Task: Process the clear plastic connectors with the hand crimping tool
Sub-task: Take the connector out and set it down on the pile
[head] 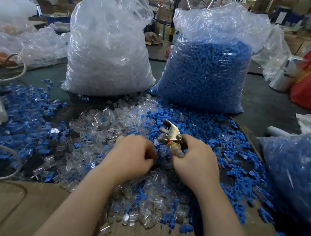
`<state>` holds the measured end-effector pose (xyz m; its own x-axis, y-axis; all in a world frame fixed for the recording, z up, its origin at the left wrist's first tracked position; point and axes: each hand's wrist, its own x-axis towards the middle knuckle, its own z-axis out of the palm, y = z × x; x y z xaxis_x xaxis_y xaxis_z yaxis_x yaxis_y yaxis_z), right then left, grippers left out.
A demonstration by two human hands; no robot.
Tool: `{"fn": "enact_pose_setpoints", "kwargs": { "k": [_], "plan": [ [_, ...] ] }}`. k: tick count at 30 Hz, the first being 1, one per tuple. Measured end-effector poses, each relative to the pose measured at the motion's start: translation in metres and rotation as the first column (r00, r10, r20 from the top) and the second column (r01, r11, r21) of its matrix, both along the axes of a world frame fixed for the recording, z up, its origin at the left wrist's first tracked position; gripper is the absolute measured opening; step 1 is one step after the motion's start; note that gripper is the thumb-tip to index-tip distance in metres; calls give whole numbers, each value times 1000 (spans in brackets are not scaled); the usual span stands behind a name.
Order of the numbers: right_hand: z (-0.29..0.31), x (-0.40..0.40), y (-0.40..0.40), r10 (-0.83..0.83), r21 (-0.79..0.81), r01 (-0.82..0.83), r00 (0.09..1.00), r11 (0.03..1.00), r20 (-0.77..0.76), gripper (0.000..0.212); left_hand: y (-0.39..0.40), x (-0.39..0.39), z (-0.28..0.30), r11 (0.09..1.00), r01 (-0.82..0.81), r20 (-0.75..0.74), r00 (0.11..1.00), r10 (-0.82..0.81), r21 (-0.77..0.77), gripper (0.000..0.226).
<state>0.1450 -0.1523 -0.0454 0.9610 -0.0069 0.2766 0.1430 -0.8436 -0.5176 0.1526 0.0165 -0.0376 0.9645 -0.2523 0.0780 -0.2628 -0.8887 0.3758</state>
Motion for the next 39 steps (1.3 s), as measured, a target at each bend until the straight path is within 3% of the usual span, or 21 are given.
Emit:
{"fn": "enact_pose_setpoints", "kwargs": {
  "k": [3,9,11,15,18,22,28,36,39],
  "plan": [
    [0,0,-1,-2,13,2,1000,1000,-3,5,1,0,-1,999,14,3,1000,-14,-32,11],
    [1,0,-1,5,32,-5,1000,999,1,10,-11,-1,-4,993,45,56,997,-52,112,24],
    [2,-1,-1,5,32,-5,1000,999,1,11,-11,-1,-5,994,52,49,997,-57,93,22],
    [3,-1,0,-4,55,3,1000,998,10,11,-10,-3,-1,971,-40,11,999,44,-236,10],
    [4,-2,0,8,105,-13,999,994,54,12,-7,-1,1,846,-122,-67,992,103,-518,12],
    [7,-3,4,57,174,-73,994,982,94,17,-5,-3,8,641,-168,-200,980,23,-749,13],
    [9,-4,8,117,291,-140,988,946,95,12,-3,-4,12,427,-204,-271,957,-100,-881,14],
    [10,-3,6,130,446,-157,987,881,92,16,0,-4,10,391,-130,-190,974,-119,-911,13],
    [10,-3,5,122,523,-146,989,840,80,15,1,-4,11,415,-94,-171,973,-153,-905,14]
  ]
}}
